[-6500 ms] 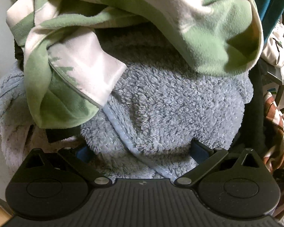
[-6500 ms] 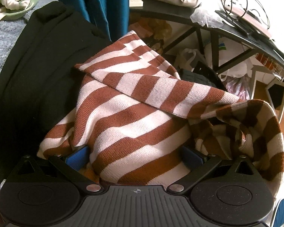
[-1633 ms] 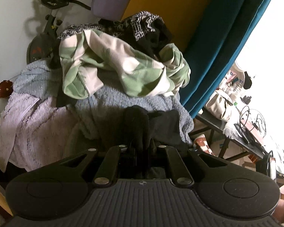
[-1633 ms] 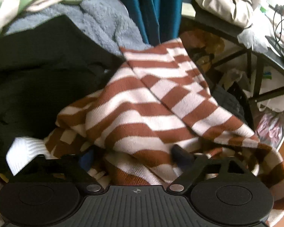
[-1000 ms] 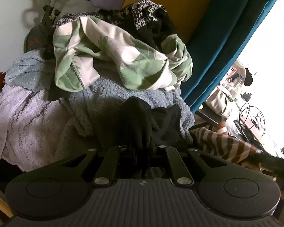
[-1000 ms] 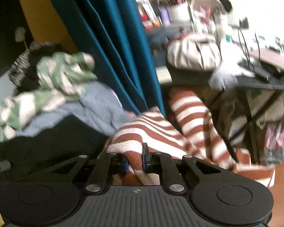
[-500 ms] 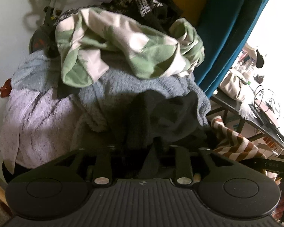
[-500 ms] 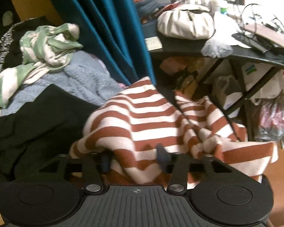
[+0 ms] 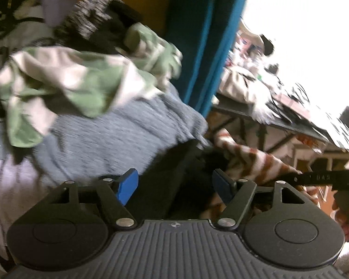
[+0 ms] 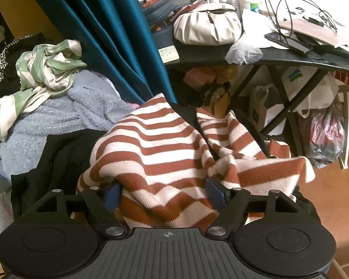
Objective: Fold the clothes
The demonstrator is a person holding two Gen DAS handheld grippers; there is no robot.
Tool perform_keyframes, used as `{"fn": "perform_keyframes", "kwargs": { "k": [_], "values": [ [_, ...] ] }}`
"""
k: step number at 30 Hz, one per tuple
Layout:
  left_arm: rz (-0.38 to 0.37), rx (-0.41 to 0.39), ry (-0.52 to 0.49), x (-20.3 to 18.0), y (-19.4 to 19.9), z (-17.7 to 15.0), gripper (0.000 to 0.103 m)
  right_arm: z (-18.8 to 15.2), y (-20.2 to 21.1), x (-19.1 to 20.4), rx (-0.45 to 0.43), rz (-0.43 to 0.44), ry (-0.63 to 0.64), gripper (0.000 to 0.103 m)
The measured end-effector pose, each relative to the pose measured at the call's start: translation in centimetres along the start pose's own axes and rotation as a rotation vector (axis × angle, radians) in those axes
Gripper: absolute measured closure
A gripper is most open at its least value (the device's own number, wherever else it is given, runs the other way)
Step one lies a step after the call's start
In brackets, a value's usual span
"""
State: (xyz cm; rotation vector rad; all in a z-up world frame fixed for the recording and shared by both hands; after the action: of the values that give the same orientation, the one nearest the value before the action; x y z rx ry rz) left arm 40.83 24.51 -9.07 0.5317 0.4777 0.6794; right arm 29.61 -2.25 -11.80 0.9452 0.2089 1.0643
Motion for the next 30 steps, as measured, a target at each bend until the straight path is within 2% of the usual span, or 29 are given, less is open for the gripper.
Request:
{"fn": "perform_keyframes", "kwargs": {
  "k": [8,10,11,13,16,22,23,25,27,28,30],
  "values": [
    [-0.092,0.088,-0.117,-3.6,-4.1,-0.5,0.028,-1.2,1.6,-1.4,-0.009,0.006,-0.027,0.021],
    [-0.137,0.118,-0.152,-4.7,-5.2,-1.0,0.019,-1.5,2.0,-1.7,-0.01,-0.008,-0.031,0.018],
    [-0.15,0.131,-0.177,-5.2,-5.8,-1.3,0.018,-1.6,2.2,-1.8,-0.005,-0.018,-0.033,0.017],
    [-0.17,0.155,-0.229,-6.3,-7.0,-1.9,0.018,-2.0,2.6,-2.2,0.003,-0.036,-0.039,0.017],
    [-0.172,0.151,-0.278,-7.5,-8.5,-2.3,0.018,-2.6,3.1,-3.1,-0.001,-0.058,-0.054,0.016],
    [-0.2,0.181,-0.274,-8.9,-10.9,-2.3,0.018,-4.0,4.0,-5.3,0.005,-0.089,-0.131,0.015],
    [-0.204,0.186,-0.273,-9.1,-11.3,-2.3,0.02,-4.1,4.2,-5.6,0.007,-0.095,-0.14,0.015],
    [-0.214,0.198,-0.27,-9.5,-12.1,-2.3,0.043,-4.4,4.5,-6.1,0.011,-0.106,-0.159,0.015],
    [-0.223,0.209,-0.268,-9.9,-12.9,-2.3,0.057,-4.5,4.7,-6.5,0.015,-0.121,-0.174,0.015],
    [-0.228,0.214,-0.267,-10.1,-13.3,-2.2,0.061,-4.5,4.8,-6.7,0.017,-0.126,-0.176,0.015],
    [-0.218,0.216,-0.278,-10.3,-13.4,-2.2,0.063,-4.6,4.8,-6.9,0.017,-0.129,-0.184,0.014]
  ]
}}
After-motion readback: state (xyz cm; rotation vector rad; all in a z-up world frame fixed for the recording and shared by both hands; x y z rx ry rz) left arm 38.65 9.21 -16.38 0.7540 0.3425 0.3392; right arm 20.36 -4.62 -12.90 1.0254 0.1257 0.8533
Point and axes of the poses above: each gripper's, at about its wrist camera, not at the fingertips, and y roughly against the way its jaws point, x to its left, z to its top, the point moved 3 cm from there along -y, roughly the way its jaws point, and after that the axes turned 4 degrees about -x, right-handed, at the moved point
